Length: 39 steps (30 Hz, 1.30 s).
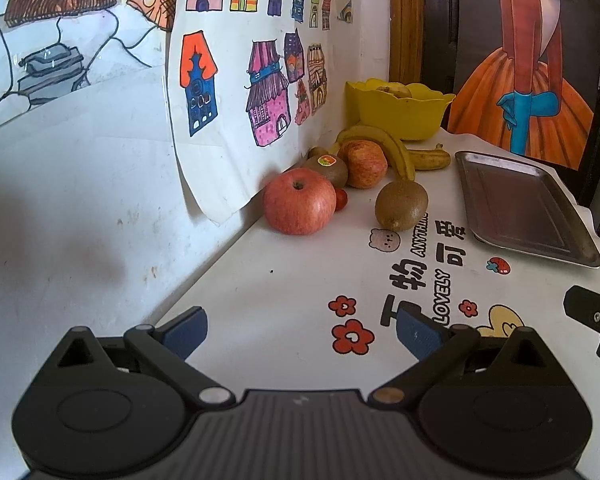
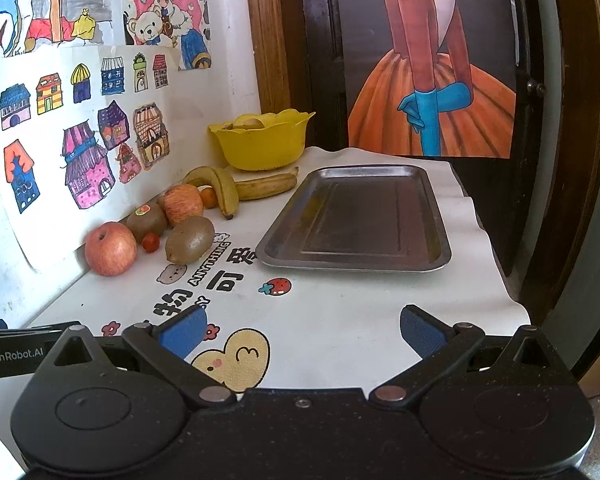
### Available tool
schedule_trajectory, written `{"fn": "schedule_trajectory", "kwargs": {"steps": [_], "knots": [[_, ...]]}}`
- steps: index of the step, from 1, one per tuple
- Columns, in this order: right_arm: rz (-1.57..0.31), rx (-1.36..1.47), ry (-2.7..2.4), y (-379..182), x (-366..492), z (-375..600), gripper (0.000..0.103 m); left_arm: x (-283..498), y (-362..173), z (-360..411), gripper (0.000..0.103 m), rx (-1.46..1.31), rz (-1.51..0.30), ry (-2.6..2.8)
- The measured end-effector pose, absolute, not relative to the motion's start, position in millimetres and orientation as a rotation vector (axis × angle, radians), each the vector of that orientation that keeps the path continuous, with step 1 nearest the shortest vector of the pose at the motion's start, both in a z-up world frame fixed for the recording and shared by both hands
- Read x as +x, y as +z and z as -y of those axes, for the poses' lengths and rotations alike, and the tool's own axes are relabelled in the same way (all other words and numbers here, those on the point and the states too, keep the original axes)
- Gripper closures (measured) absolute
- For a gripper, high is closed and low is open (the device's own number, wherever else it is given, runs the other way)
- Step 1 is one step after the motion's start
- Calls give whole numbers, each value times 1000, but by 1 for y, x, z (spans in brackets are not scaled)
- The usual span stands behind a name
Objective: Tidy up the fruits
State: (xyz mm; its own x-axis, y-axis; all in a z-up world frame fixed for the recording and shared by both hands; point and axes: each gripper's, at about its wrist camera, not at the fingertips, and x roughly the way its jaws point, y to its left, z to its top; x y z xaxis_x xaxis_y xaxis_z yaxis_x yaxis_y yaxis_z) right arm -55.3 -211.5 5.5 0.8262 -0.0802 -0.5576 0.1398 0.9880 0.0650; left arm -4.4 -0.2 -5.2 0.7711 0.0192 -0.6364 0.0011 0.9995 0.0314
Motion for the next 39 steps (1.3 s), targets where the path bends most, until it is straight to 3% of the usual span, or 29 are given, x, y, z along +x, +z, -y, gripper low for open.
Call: {"fn": "schedule_trajectory", "kwargs": {"steps": [27, 39], "knots": [[-614, 103, -86, 0, -40, 221, 1, 3, -14, 7, 1, 21, -738, 31], [-590, 77, 49, 31, 2, 228, 1, 41, 1, 12, 1, -31, -758, 31]]}}
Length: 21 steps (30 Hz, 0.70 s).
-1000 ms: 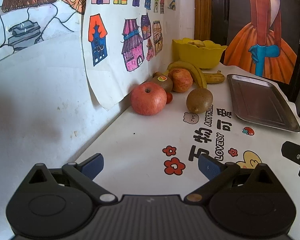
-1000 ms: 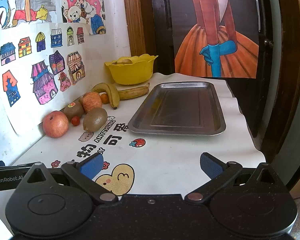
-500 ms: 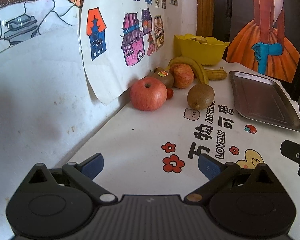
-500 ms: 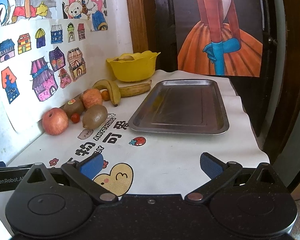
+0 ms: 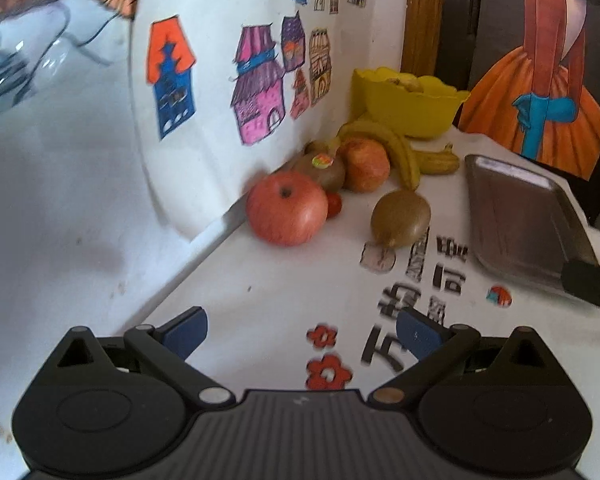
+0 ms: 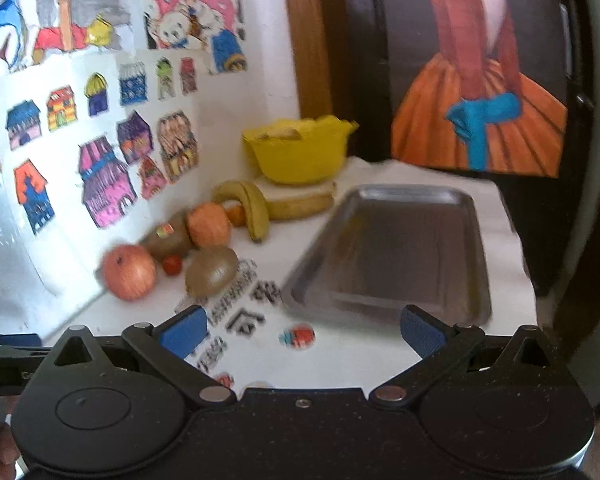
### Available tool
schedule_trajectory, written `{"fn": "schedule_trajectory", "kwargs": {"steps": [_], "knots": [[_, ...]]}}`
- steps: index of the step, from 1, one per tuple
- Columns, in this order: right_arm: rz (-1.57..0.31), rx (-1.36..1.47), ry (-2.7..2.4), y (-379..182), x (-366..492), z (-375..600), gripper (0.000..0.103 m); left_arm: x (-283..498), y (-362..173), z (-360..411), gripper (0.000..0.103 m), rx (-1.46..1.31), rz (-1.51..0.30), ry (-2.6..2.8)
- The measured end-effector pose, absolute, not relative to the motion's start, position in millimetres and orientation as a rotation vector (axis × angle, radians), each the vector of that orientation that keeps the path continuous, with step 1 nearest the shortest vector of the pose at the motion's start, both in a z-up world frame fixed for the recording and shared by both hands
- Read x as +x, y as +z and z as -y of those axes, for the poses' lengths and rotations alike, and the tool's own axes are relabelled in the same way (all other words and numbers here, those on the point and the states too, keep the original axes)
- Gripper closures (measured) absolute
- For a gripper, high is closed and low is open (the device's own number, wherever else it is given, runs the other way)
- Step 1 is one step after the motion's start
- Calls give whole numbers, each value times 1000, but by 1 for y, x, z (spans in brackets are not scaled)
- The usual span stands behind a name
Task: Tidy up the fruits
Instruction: 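Grasp the brown kiwi with the right tool while the left tool grasps the red apple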
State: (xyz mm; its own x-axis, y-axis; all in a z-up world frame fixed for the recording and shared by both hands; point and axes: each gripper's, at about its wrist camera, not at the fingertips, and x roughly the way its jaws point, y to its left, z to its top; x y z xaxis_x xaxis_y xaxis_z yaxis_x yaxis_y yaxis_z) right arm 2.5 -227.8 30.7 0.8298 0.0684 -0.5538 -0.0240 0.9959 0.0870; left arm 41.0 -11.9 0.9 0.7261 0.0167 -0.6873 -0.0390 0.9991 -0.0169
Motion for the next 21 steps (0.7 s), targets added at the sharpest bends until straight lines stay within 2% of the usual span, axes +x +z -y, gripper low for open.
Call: {"fn": "schedule_trajectory", "kwargs": {"steps": [12, 21], "knots": [[-549, -72, 245, 45, 76, 243, 1, 82, 8, 11, 1, -71, -756, 159], [-591, -243, 387, 25, 111, 236, 1, 115, 5, 17, 1, -57, -748, 146]]}}
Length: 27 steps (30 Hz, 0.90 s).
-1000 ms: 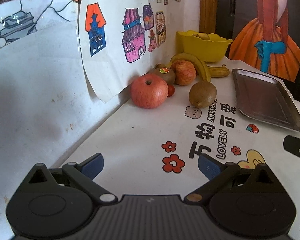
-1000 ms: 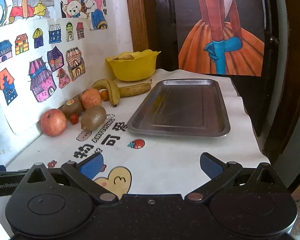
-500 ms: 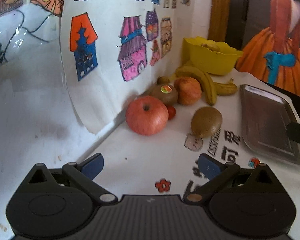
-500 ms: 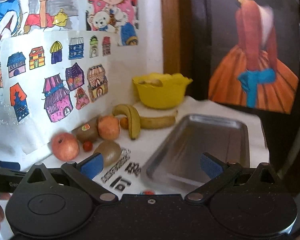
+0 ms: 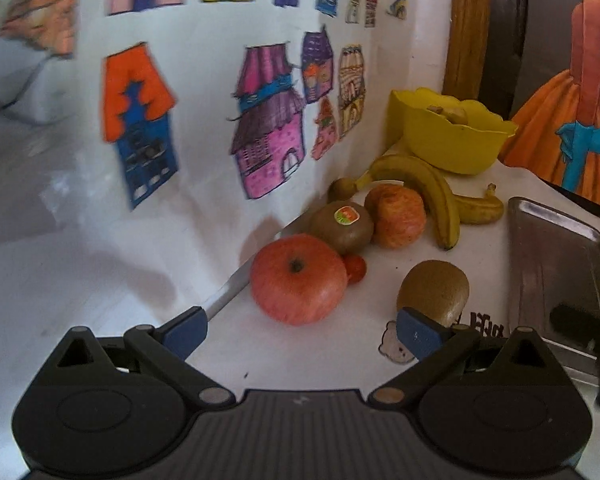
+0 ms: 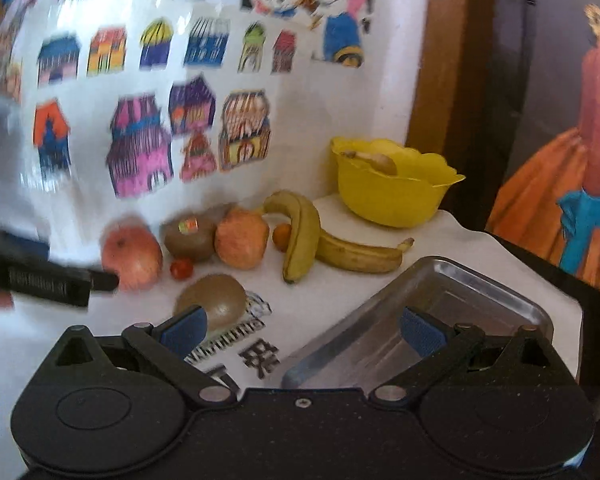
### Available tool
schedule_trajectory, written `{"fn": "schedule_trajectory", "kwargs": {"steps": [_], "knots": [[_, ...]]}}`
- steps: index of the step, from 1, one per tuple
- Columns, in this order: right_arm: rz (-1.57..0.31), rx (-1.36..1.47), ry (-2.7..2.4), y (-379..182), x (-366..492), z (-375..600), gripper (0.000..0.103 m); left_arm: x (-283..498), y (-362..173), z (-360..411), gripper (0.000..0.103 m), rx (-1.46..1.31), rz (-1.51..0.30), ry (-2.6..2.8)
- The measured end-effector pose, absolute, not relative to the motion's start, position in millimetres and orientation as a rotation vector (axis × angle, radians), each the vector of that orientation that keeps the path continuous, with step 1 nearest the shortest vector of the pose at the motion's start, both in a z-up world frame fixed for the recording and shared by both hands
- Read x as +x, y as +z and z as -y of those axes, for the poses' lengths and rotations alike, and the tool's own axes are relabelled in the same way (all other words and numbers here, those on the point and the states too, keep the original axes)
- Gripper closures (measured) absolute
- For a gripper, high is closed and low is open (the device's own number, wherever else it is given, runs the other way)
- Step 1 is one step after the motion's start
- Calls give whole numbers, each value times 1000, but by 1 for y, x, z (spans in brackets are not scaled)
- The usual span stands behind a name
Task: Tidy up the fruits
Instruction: 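Grasp the brown kiwi with the right tool while the left tool grasps the red apple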
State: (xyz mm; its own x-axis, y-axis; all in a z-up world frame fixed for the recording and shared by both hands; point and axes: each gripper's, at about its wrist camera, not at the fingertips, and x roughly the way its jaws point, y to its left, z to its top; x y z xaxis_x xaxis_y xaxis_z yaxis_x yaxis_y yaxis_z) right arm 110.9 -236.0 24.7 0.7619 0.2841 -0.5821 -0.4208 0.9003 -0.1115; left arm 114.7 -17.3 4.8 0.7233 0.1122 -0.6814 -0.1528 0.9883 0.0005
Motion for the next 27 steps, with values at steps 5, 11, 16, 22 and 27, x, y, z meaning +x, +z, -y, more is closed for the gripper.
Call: {"fn": "schedule_trajectory", "kwargs": {"steps": [5, 11, 16, 22, 27], "knots": [[-658, -229, 447, 9, 120, 235, 1, 138, -9, 15, 1, -70, -764, 169], [-710, -272, 539, -10, 130, 209, 1, 153, -23, 13, 1, -76, -762, 164], [-708, -323, 575, -22, 146, 188, 4, 163, -29, 9, 2, -91, -780, 133], [-693, -318, 636, -27, 163, 174, 8, 171, -33, 1, 5, -123, -789, 137], [-706, -331, 693, -32, 175, 165, 14, 176, -36, -2, 7, -158, -806, 128]]}}
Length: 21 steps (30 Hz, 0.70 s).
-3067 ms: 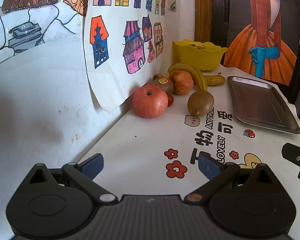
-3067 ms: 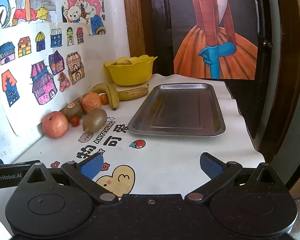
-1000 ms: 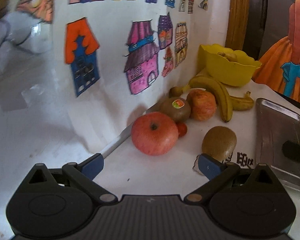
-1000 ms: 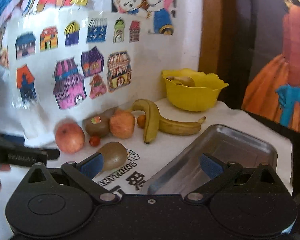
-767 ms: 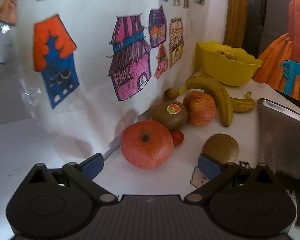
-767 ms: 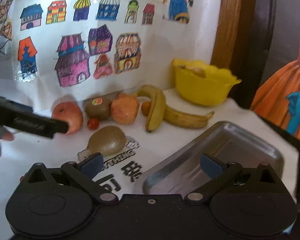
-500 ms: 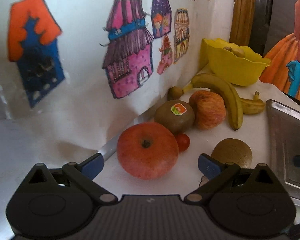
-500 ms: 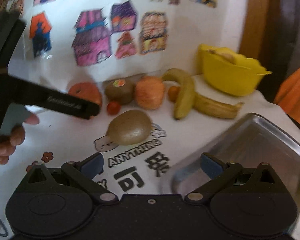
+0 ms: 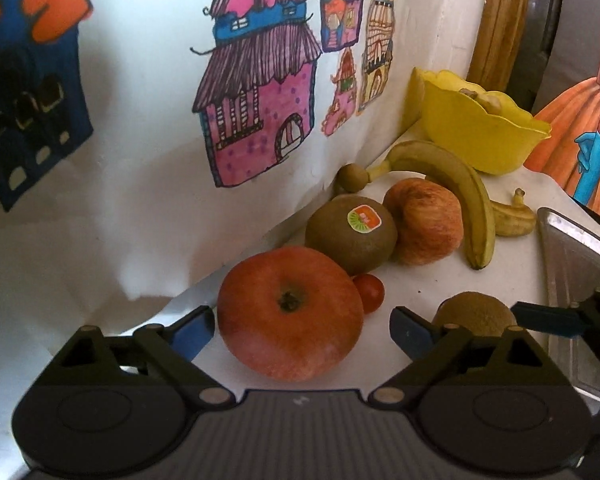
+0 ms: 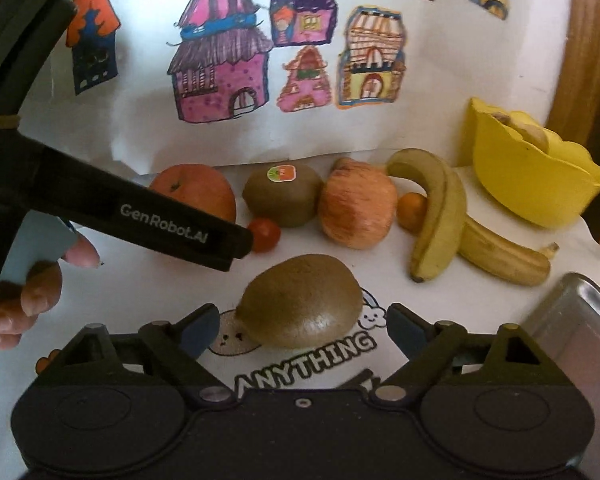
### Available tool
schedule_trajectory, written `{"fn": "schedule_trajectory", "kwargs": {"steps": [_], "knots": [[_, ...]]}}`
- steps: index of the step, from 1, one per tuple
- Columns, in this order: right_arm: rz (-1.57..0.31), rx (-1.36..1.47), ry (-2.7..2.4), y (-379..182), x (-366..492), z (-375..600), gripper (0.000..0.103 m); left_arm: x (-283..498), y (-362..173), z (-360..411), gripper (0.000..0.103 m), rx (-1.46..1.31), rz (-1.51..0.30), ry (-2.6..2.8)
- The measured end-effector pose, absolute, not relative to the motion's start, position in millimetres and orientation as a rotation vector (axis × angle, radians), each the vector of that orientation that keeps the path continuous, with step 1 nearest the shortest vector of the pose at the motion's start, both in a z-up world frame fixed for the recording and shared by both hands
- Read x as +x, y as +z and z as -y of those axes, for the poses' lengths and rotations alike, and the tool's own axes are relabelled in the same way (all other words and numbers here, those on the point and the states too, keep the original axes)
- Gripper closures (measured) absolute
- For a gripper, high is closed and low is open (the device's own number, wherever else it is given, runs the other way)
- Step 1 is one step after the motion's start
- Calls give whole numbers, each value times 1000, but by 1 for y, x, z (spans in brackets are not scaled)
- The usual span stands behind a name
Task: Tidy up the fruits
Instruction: 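Grasp the brown kiwi with the right tool while the left tool grasps the red apple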
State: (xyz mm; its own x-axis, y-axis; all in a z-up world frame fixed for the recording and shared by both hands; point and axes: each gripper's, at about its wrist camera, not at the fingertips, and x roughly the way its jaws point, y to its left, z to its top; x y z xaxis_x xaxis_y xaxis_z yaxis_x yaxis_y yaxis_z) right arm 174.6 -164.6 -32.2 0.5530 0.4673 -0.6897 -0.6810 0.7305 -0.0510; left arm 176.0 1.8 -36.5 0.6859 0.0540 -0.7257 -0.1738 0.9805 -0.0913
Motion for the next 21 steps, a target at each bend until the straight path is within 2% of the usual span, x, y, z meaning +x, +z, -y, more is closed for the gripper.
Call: {"fn": "schedule_trajectory", "kwargs": {"steps": [6, 11, 15, 21], "knots": [[-727, -303, 706, -38, 185, 164, 18, 181, -40, -6, 8, -177, -803, 125], [-742, -274, 712, -43, 186, 162, 27, 180, -42, -7, 9, -197, -786, 121], [-737, -266, 692, -44, 188, 159, 33, 178, -42, -11, 16, -209, -770, 115], [-738, -218, 641, -45, 182, 163, 33, 178, -43, -8, 23, -170, -759, 133]]}}
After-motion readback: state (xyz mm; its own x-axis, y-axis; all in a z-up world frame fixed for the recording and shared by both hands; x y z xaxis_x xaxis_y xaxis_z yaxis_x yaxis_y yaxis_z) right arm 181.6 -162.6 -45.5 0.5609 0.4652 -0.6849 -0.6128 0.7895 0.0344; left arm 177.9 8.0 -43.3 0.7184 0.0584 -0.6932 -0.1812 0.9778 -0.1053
